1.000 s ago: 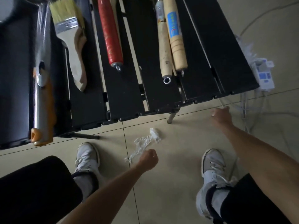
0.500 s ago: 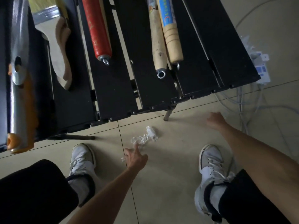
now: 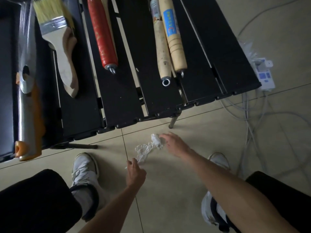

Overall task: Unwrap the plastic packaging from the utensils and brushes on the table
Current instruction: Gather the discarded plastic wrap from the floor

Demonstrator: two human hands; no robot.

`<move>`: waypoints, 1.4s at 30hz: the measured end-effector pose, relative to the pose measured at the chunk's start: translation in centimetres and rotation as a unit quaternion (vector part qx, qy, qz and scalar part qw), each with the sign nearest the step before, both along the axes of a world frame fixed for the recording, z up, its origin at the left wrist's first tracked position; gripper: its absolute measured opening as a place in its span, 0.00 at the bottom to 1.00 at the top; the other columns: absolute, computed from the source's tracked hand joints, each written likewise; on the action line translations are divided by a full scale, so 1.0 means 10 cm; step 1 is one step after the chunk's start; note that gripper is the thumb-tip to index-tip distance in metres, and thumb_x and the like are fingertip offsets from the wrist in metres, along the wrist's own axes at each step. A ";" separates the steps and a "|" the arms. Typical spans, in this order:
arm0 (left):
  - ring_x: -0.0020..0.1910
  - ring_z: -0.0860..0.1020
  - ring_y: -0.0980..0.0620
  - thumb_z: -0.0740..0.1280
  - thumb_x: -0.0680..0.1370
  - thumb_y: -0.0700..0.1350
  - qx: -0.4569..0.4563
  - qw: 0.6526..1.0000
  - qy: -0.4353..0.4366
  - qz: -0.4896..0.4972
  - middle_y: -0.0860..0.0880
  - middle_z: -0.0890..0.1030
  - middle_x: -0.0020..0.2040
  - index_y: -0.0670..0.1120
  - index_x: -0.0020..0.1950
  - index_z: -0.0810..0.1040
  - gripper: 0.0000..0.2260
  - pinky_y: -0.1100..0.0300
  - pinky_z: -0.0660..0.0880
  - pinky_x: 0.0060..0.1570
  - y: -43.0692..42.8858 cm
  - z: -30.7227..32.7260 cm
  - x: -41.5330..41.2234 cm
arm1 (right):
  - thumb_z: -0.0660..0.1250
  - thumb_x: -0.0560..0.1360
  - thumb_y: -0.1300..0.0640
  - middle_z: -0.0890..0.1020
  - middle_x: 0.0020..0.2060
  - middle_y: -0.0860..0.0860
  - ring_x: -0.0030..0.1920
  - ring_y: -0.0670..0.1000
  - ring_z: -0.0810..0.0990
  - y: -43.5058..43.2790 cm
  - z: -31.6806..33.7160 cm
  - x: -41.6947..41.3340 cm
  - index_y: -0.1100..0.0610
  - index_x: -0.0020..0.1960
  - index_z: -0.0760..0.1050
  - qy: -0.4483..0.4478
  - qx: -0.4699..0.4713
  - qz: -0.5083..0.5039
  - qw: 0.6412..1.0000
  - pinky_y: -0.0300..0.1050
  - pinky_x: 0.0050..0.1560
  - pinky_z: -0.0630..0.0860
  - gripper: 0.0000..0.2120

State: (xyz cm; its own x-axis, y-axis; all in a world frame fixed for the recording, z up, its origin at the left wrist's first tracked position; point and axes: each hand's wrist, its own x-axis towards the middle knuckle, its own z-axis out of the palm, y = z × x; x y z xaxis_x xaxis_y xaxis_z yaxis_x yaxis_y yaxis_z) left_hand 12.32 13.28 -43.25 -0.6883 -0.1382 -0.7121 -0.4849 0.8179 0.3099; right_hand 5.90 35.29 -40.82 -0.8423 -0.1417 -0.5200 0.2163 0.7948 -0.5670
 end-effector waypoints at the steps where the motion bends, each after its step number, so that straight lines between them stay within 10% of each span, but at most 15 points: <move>1: 0.54 0.77 0.34 0.66 0.75 0.31 -0.001 1.000 -0.001 0.012 0.38 0.71 0.58 0.37 0.61 0.72 0.15 0.46 0.77 0.52 -0.02 -0.02 0.00 | 0.58 0.81 0.70 0.75 0.66 0.59 0.63 0.61 0.78 -0.17 -0.03 -0.04 0.53 0.77 0.70 -0.009 0.001 0.022 1.000 0.51 0.63 0.76 0.27; 9: 0.61 0.78 0.34 0.62 0.82 0.40 -0.049 0.998 -0.046 -0.009 0.35 0.79 0.61 0.36 0.61 0.76 0.11 0.46 0.75 0.57 -0.22 -0.25 -0.05 | 0.59 0.81 0.69 0.74 0.59 0.58 0.54 0.60 0.81 -0.50 -0.27 -0.13 0.62 0.62 0.73 -0.003 0.140 0.065 0.988 0.49 0.43 0.71 0.12; 14: 0.49 0.78 0.39 0.69 0.80 0.40 0.012 0.999 0.043 0.030 0.36 0.81 0.53 0.37 0.55 0.77 0.08 0.52 0.71 0.43 -0.22 -0.23 -0.12 | 0.71 0.75 0.61 0.83 0.51 0.56 0.48 0.54 0.83 -0.44 -0.22 -0.17 0.61 0.54 0.83 -0.066 0.015 -0.037 0.997 0.45 0.46 0.81 0.09; 20: 0.48 0.81 0.42 0.77 0.74 0.36 0.136 0.986 0.097 -0.009 0.42 0.81 0.52 0.43 0.63 0.80 0.19 0.50 0.80 0.50 -0.15 0.10 -0.15 | 0.76 0.74 0.60 0.87 0.41 0.51 0.36 0.45 0.85 -0.38 0.05 -0.13 0.58 0.53 0.85 -0.197 -0.109 -0.018 0.974 0.40 0.44 0.84 0.08; 25: 0.31 0.79 0.56 0.74 0.74 0.40 0.267 0.961 0.036 0.058 0.52 0.83 0.32 0.47 0.38 0.83 0.05 0.58 0.72 0.38 0.06 0.56 -0.23 | 0.73 0.76 0.65 0.84 0.43 0.56 0.41 0.51 0.83 -0.22 0.46 -0.02 0.58 0.57 0.81 -0.186 -0.221 -0.163 0.943 0.49 0.54 0.84 0.11; 28: 0.41 0.85 0.48 0.72 0.68 0.42 0.345 0.929 -0.012 0.134 0.44 0.87 0.40 0.41 0.45 0.85 0.08 0.55 0.77 0.43 0.17 0.81 -0.26 | 0.72 0.76 0.67 0.82 0.42 0.54 0.44 0.53 0.83 -0.15 0.67 0.10 0.51 0.61 0.80 -0.195 -0.266 -0.213 0.920 0.49 0.55 0.83 0.18; 32: 0.41 0.85 0.42 0.64 0.85 0.43 0.404 0.882 -0.053 0.235 0.36 0.86 0.45 0.35 0.54 0.83 0.13 0.51 0.79 0.47 0.32 1.00 -0.23 | 0.73 0.78 0.61 0.83 0.48 0.53 0.43 0.48 0.81 -0.03 0.88 0.25 0.57 0.60 0.83 -0.160 -0.225 -0.248 0.928 0.42 0.48 0.80 0.11; 37: 0.45 0.81 0.41 0.67 0.80 0.32 0.433 0.879 -0.023 0.200 0.35 0.82 0.43 0.31 0.48 0.81 0.05 0.49 0.79 0.52 0.56 1.24 -0.14 | 0.67 0.82 0.49 0.82 0.55 0.56 0.46 0.57 0.85 0.17 1.24 0.45 0.50 0.56 0.78 -0.304 -0.276 -0.330 0.850 0.50 0.47 0.84 0.06; 42: 0.42 0.77 0.46 0.75 0.71 0.41 0.445 0.880 -0.044 0.161 0.41 0.81 0.41 0.37 0.48 0.84 0.10 0.56 0.70 0.44 0.96 1.54 -0.12 | 0.72 0.78 0.66 0.82 0.39 0.55 0.38 0.51 0.85 0.65 1.49 0.62 0.61 0.46 0.81 -0.197 -0.382 -0.402 0.809 0.52 0.55 0.84 0.02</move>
